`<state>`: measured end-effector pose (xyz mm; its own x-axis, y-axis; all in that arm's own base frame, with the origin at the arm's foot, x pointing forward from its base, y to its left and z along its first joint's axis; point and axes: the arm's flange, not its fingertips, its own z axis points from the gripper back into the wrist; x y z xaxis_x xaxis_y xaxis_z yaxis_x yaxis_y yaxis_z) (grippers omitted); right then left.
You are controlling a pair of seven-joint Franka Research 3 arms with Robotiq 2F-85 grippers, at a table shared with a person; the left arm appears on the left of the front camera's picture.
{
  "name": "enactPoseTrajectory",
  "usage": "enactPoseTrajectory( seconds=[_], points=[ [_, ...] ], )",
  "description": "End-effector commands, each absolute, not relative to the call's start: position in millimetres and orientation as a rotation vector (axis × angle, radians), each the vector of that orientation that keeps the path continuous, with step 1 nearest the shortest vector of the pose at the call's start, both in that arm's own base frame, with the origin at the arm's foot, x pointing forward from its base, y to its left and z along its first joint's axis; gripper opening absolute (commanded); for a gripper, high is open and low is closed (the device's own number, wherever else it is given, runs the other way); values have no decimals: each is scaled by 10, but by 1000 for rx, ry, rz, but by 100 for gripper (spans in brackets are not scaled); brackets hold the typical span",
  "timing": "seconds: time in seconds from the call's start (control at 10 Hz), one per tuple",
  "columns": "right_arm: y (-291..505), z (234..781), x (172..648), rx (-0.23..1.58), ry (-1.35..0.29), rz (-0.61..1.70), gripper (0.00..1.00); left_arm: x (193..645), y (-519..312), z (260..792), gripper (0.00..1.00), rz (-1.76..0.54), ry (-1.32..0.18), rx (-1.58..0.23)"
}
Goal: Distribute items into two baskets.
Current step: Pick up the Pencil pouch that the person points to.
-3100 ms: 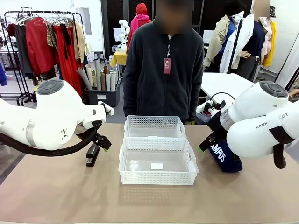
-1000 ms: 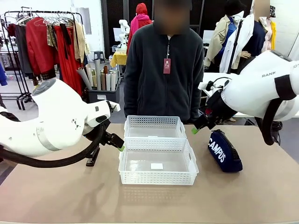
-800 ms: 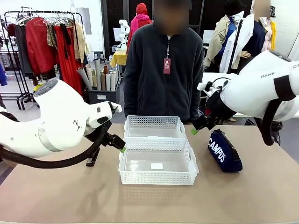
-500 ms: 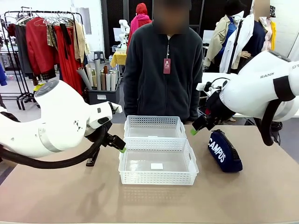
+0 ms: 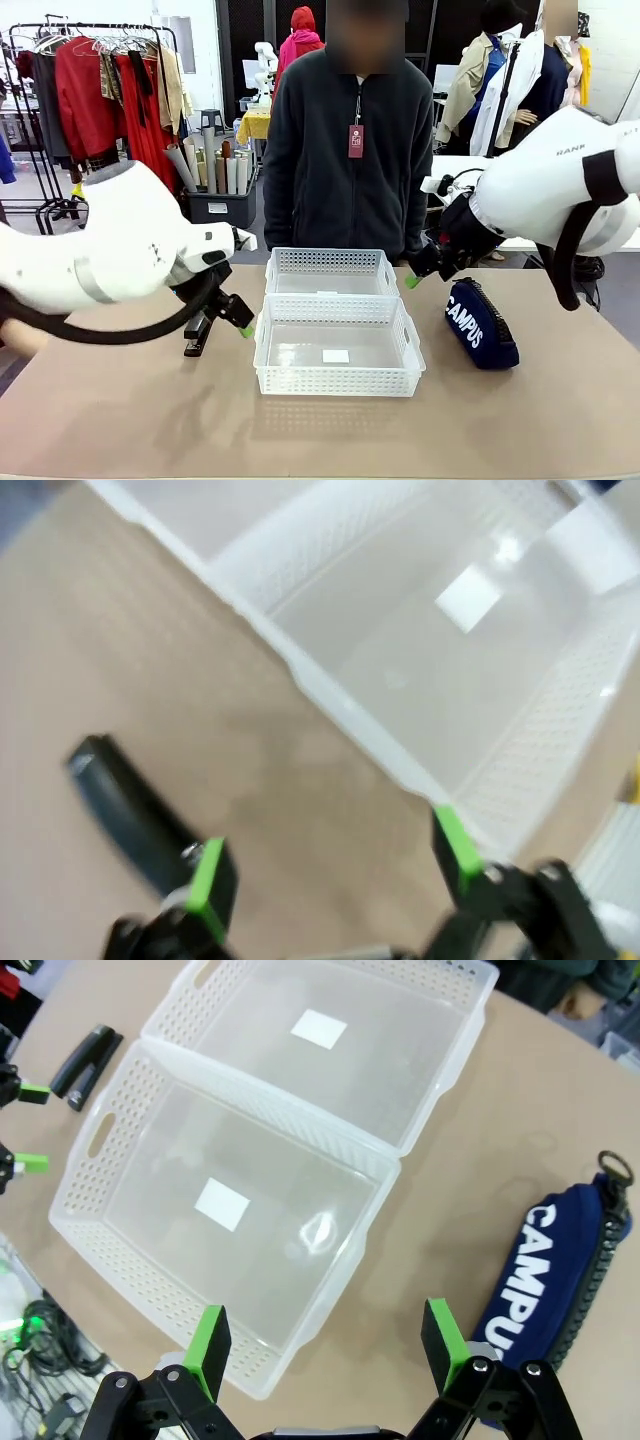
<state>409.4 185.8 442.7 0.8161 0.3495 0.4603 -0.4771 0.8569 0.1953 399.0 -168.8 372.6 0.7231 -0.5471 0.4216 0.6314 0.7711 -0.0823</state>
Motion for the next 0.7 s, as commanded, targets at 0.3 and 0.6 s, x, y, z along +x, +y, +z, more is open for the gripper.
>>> enactPoseTrajectory(
  seconds=[0.3,0.6],
  points=[
    [1860,4493,4219,504,-337,403,100,4510,-1579,4447,100,-611,-186,-466],
    [1724,4627,4332,740,-359,360,100,4687,-1513,4520,100,-442,-126,-852]
  ],
)
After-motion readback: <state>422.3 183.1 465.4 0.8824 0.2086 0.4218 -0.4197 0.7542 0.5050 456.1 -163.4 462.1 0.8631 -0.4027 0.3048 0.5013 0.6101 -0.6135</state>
